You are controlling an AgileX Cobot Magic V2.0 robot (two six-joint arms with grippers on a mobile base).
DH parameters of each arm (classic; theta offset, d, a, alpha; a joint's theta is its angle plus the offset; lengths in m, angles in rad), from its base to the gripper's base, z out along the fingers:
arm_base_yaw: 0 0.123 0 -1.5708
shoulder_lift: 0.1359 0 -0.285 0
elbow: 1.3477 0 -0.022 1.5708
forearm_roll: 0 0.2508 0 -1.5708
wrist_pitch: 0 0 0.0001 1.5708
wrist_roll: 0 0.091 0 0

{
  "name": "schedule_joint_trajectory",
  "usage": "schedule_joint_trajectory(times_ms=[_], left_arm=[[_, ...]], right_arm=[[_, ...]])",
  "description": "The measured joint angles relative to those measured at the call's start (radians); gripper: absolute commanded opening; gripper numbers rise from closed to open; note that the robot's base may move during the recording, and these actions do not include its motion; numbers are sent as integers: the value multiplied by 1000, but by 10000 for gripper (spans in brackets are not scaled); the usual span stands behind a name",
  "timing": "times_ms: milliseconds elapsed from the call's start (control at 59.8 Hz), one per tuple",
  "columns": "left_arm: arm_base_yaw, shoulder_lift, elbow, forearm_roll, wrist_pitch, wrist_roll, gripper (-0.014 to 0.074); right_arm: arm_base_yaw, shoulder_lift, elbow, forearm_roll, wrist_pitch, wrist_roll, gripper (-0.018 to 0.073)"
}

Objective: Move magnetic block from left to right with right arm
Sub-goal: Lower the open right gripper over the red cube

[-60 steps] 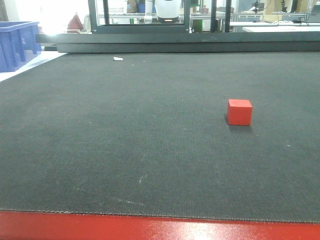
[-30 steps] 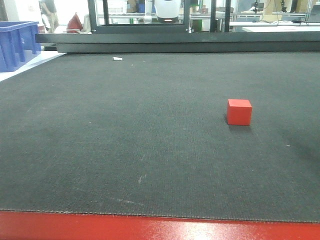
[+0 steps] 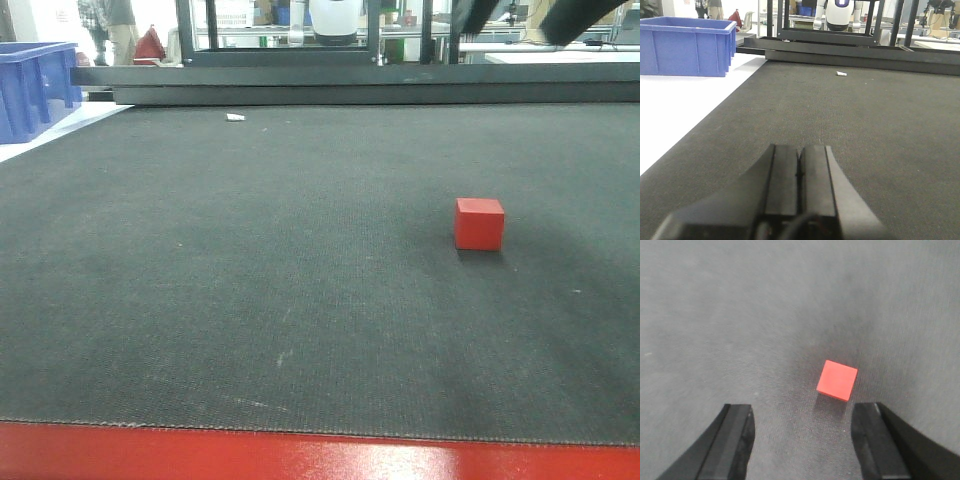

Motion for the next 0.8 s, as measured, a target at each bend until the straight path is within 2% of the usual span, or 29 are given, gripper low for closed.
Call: schedule_joint_trajectory(times_ms=[184, 452, 803], left_arm=[[0, 0, 0, 0, 0, 0, -116], [0, 0, 0, 0, 0, 0, -116], [0, 0, 0, 0, 0, 0, -116]], right_arm=[[17, 164, -130, -52, 77, 105, 519], [19, 319, -172, -102, 106, 187, 519], [2, 392, -174, -125, 106, 209, 519]])
